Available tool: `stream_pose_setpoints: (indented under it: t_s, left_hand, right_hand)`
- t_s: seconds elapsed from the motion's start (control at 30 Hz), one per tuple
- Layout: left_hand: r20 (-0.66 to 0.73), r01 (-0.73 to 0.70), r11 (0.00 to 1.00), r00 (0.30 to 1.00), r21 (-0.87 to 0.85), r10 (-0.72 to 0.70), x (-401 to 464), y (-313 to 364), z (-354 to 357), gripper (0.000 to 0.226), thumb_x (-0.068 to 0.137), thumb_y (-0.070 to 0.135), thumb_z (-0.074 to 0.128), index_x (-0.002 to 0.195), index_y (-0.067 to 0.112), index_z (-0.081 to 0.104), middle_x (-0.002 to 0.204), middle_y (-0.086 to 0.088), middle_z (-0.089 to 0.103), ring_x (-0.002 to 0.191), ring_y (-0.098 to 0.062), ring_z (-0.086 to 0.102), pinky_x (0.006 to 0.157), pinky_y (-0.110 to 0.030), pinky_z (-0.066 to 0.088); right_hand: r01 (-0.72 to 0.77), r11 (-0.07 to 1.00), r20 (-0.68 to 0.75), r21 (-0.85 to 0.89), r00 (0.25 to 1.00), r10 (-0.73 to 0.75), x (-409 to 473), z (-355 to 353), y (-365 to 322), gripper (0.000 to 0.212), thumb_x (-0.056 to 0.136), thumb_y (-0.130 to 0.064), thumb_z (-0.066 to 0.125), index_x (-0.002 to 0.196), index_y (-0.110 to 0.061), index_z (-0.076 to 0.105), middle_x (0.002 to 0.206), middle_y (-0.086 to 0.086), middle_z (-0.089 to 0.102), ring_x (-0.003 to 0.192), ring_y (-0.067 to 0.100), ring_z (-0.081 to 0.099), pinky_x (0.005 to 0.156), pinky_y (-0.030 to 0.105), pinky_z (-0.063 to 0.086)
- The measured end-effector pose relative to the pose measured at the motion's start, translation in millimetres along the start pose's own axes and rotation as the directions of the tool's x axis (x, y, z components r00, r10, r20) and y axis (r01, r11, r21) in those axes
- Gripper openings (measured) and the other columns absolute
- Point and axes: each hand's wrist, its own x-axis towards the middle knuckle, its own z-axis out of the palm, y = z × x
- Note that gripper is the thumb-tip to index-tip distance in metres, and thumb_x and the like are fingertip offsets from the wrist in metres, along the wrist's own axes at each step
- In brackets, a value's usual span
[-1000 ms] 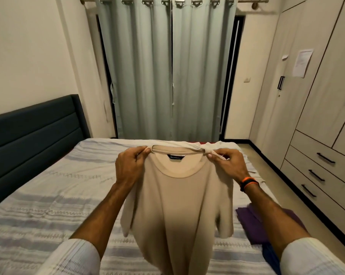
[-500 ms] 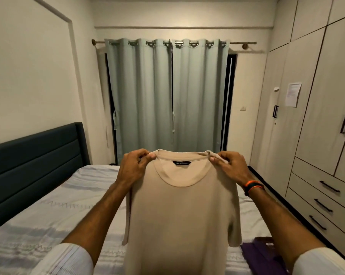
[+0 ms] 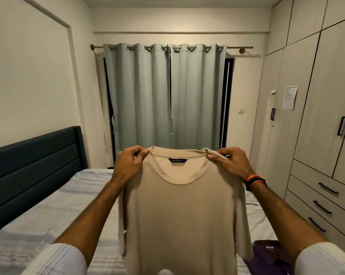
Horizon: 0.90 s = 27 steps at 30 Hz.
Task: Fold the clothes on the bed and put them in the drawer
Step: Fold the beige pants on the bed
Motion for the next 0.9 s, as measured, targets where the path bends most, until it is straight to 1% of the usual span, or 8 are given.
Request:
stream_pose_setpoints:
  t_s: [0.1,0.17,0.23,0.37,0.53,0.63,0.77,0.9]
  left_hand:
    - [-0.063,0.029,0.999,0.998,-0.023,-0.03,-5,-3,8,0.027,0.095,0.038,0.06,0.081,0.019,0.072,0.068,0.007,0.067,0.068,-0.014,0.062,0.066,-0.036,0.054]
    - [-0.05,0.047,0.998,0.998,-0.041,-0.049,-7,-5,12,0.027,0.096,0.04,0.057,0.084,0.021,0.071,0.072,0.006,0.068,0.071,-0.015,0.063,0.069,-0.037,0.055]
    - [0.013,0.021,1.0,1.0,0.01,-0.021,-8,-10,13,0.028,0.096,0.045,0.055,0.088,0.023,0.071,0.076,0.007,0.069,0.074,-0.012,0.063,0.071,-0.036,0.057]
    - [0.162,-0.097,0.974,0.985,0.203,0.064,-6,-18,9,0.037,0.094,0.053,0.052,0.086,0.021,0.069,0.069,0.004,0.066,0.065,-0.015,0.061,0.063,-0.04,0.055]
    - [-0.031,-0.13,0.98,0.99,0.153,0.137,8,-9,7,0.035,0.096,0.049,0.054,0.09,0.019,0.07,0.069,0.003,0.067,0.061,-0.016,0.061,0.057,-0.034,0.051]
    - [0.132,-0.11,0.978,0.987,0.179,0.087,5,-12,11,0.041,0.092,0.054,0.053,0.079,0.017,0.068,0.062,0.002,0.061,0.059,-0.017,0.056,0.057,-0.036,0.046]
    - [0.105,0.023,0.995,0.994,0.092,-0.032,-1,-23,12,0.033,0.095,0.04,0.059,0.073,0.016,0.064,0.061,0.008,0.058,0.058,-0.009,0.053,0.056,-0.03,0.042]
    - [0.181,0.111,0.991,0.976,0.074,-0.123,-6,-26,16,0.03,0.095,0.04,0.058,0.075,0.019,0.066,0.067,0.007,0.062,0.065,-0.01,0.056,0.059,-0.024,0.041]
  right_hand:
    - [-0.068,0.998,0.047,0.002,0.997,0.068,-1,6,5,0.046,0.082,-0.051,0.072,0.058,-0.012,0.068,0.052,0.006,0.053,0.049,0.006,0.04,0.048,0.016,0.03]
    - [-0.102,0.992,0.065,0.071,0.993,0.097,-2,10,12,0.052,0.082,-0.056,0.071,0.061,-0.008,0.065,0.056,0.009,0.053,0.054,0.01,0.042,0.053,0.025,0.033]
    - [-0.132,0.984,0.087,0.117,0.989,0.123,-3,13,19,0.052,0.083,-0.057,0.069,0.064,-0.009,0.065,0.059,0.01,0.054,0.058,0.012,0.045,0.056,0.03,0.034]
    - [-0.153,0.986,0.192,0.073,0.972,0.136,-4,10,19,0.04,0.086,-0.047,0.07,0.064,-0.014,0.066,0.057,0.0,0.053,0.055,0.009,0.045,0.054,0.023,0.035]
    - [-0.002,0.989,-0.056,0.148,0.998,0.01,9,13,6,0.029,0.088,-0.039,0.071,0.073,-0.015,0.072,0.061,0.002,0.061,0.059,0.009,0.048,0.055,0.026,0.036]
    - [-0.044,0.999,0.139,0.013,0.989,0.041,7,15,8,0.039,0.087,-0.045,0.07,0.061,-0.017,0.063,0.055,-0.005,0.051,0.054,0.008,0.042,0.052,0.024,0.031]
    - [-0.116,0.976,0.118,0.186,0.988,0.095,2,12,23,0.047,0.085,-0.048,0.071,0.059,-0.009,0.06,0.056,-0.001,0.046,0.055,0.011,0.04,0.054,0.027,0.03]
    - [-0.168,0.98,0.246,0.108,0.96,0.137,-4,19,26,0.045,0.082,-0.051,0.072,0.06,-0.013,0.062,0.057,-0.003,0.046,0.056,0.01,0.041,0.055,0.027,0.032]
